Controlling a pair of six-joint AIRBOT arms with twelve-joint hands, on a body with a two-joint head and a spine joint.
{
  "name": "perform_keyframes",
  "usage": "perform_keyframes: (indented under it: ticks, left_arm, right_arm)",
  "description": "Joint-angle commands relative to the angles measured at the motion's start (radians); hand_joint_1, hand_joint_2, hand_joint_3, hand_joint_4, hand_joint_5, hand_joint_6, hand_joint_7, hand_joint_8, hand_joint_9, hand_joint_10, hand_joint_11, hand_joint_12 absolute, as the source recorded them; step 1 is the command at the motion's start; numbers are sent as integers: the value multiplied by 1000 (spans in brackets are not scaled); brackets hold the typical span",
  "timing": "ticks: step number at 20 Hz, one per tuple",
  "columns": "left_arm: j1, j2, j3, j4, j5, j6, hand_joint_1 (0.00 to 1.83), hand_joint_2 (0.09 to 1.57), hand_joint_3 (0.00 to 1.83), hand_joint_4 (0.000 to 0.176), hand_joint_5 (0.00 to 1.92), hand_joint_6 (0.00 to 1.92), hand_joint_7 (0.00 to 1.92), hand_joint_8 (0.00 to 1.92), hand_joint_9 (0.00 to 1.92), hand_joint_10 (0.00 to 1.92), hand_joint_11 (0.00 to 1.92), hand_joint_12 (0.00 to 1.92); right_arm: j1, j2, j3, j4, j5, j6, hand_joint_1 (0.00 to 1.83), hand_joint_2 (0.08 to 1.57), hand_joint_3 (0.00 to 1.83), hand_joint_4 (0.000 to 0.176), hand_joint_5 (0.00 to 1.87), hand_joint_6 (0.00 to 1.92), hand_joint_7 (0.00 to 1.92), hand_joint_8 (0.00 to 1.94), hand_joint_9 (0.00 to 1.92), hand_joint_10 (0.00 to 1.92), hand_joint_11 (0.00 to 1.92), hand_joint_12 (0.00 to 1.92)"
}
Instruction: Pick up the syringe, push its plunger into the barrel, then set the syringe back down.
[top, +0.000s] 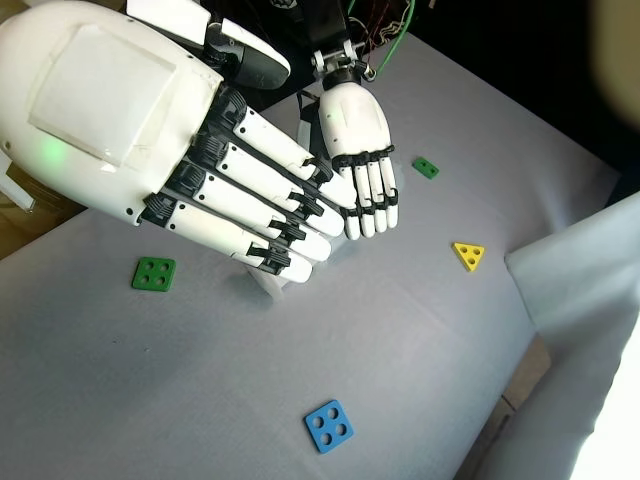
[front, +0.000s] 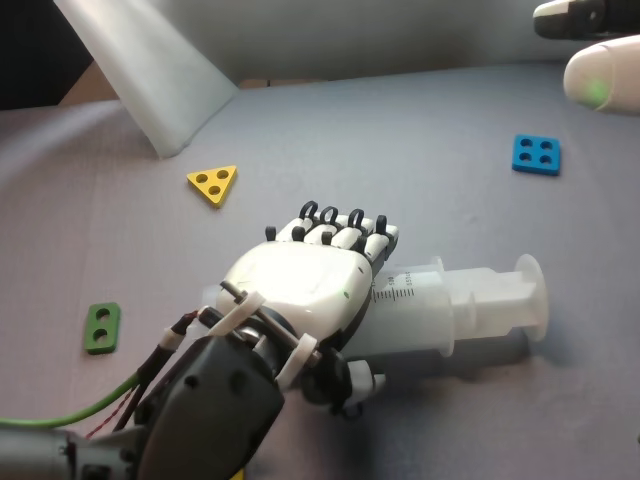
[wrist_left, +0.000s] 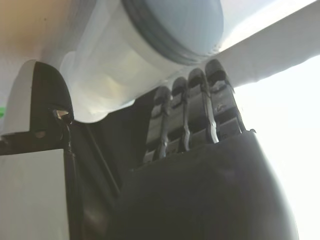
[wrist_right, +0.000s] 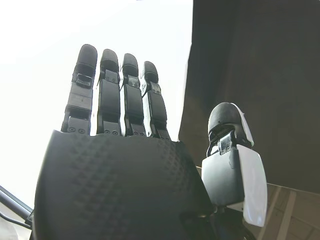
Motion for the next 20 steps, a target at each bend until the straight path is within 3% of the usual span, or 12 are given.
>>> perform_keyframes:
  ticks: [1, 5, 10, 14, 15, 16, 17, 18, 19, 20]
  left_arm:
    - [-8, -12, 11, 75, -40, 3, 999, 1058, 0, 0, 119, 3, 112, 2, 82, 4, 0, 221]
    - [17, -42, 40, 80, -36, 3, 988, 1064, 3, 0, 117, 1, 111, 0, 70, 0, 0, 146]
    - [47, -64, 58, 88, -36, -3, 1019, 1056, 0, 0, 149, 2, 150, 2, 122, 6, 0, 273]
    - [54, -84, 90, 88, -27, -18, 1010, 1061, 1, 0, 147, 1, 148, 1, 118, 2, 0, 231]
    - [54, -88, 97, 88, -25, -20, 1019, 1073, 2, 0, 170, 4, 178, 5, 146, 6, 0, 302]
    - [53, -92, 106, 91, -19, -24, 1104, 1153, 0, 0, 399, 7, 496, 7, 451, 15, 46, 810]
    - [53, -97, 116, 96, -12, -30, 1105, 1159, 0, 0, 540, 17, 671, 18, 618, 32, 171, 840]
    - [53, -99, 118, 96, -12, -31, 1105, 1159, 0, 0, 540, 17, 671, 18, 618, 32, 171, 840]
    - [53, -100, 120, 97, -12, -32, 1296, 1142, 0, 0, 778, 2, 907, 858, 938, 11, 514, 674]
    - [54, -102, 121, 97, -12, -32, 1296, 1142, 0, 0, 778, 2, 907, 858, 938, 11, 514, 674]
  right_arm:
    - [15, 0, -2, -4, 26, 10, 0, 1212, 0, 0, 264, 8, 255, 7, 213, 7, 0, 556]
    - [15, 1, -2, -4, 26, 10, 0, 1208, 0, 0, 253, 0, 237, 0, 191, 0, 0, 506]
    - [15, 1, -2, -4, 28, 14, 0, 1215, 2, 0, 253, 3, 234, 2, 189, 2, 0, 535]
    - [12, 1, -2, -4, 45, 73, 0, 1215, 1, 0, 246, 0, 231, 0, 189, 0, 0, 533]
    - [11, 1, -2, -4, 45, 75, 0, 1216, 1, 0, 233, 1, 221, 0, 179, 0, 0, 502]
    - [10, 1, -2, -4, 45, 75, 0, 1213, 0, 0, 245, 5, 232, 3, 192, 5, 0, 532]
    - [8, 1, -2, -4, 45, 75, 0, 1216, 1, 0, 248, 5, 238, 5, 197, 6, 0, 540]
    - [8, 1, -2, -4, 44, 75, 0, 1216, 1, 0, 248, 5, 238, 5, 197, 6, 0, 540]
    - [8, 1, -2, -4, 43, 75, 0, 1217, 1, 0, 240, 1, 227, 2, 191, 2, 0, 509]
    - [9, 1, -2, -4, 41, 75, 0, 1217, 1, 0, 240, 1, 227, 2, 191, 2, 0, 509]
